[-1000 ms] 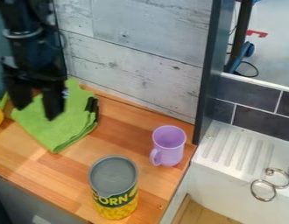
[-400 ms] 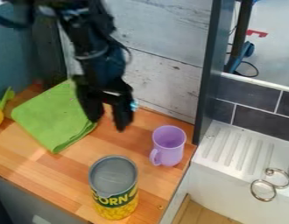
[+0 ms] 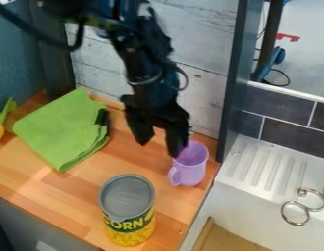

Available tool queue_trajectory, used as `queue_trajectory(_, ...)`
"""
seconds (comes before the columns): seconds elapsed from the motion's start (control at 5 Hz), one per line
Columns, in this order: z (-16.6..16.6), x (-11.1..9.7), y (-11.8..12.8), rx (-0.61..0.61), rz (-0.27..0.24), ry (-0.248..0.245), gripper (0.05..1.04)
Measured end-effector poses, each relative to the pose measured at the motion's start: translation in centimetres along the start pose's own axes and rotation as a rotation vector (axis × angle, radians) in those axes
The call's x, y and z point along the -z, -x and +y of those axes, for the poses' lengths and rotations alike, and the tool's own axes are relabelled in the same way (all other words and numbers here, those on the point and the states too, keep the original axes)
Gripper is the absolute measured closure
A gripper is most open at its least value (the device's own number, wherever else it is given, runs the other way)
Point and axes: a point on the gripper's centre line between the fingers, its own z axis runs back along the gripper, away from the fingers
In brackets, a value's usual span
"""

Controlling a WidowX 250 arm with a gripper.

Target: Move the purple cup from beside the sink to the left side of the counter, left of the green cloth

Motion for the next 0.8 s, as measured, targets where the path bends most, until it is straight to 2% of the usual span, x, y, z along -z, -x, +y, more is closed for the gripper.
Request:
queue_trajectory(0.2,0.0,0.6,-1.0,-0.026,-0.018,-0.021,0.083)
queue_trajectory(0.8,0.8,5.0,-3.4,-0.061,0.046,-0.021,0.102)
